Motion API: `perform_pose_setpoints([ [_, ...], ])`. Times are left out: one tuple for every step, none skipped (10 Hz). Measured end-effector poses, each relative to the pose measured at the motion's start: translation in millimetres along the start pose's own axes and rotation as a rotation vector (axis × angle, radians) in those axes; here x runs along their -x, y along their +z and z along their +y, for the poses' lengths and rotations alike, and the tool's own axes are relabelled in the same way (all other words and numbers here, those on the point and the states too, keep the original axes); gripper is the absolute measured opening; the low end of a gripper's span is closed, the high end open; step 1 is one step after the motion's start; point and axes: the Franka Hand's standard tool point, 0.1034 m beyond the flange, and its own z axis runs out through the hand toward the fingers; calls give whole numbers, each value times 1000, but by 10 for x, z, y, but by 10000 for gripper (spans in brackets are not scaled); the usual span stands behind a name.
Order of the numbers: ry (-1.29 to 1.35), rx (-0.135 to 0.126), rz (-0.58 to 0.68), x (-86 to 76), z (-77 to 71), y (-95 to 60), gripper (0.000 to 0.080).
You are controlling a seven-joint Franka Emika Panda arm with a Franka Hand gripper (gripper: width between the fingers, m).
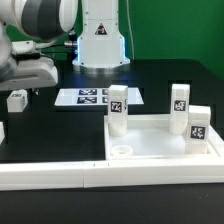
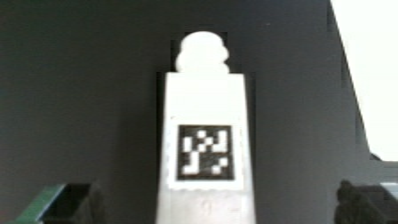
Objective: Assemble square table
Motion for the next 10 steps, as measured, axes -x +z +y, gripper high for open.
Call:
perform_pose_setpoints([
  [16, -7, -44, -2, -37, 99, 649],
  [34, -47, -96, 32, -32, 177, 649],
  [37, -37, -98, 8, 24, 222, 649],
  [40, -39, -102, 17, 34, 243, 649],
  [41, -39, -101, 16, 35, 240, 649],
  [41, -39, -101, 17, 37, 242, 649],
  [41, -39, -101, 18, 38, 242, 519],
  [41, -39, -101, 18, 38, 242, 379],
  [42, -39, -101, 18, 38, 243, 284],
  [42, -39, -101, 18, 39, 243, 284],
])
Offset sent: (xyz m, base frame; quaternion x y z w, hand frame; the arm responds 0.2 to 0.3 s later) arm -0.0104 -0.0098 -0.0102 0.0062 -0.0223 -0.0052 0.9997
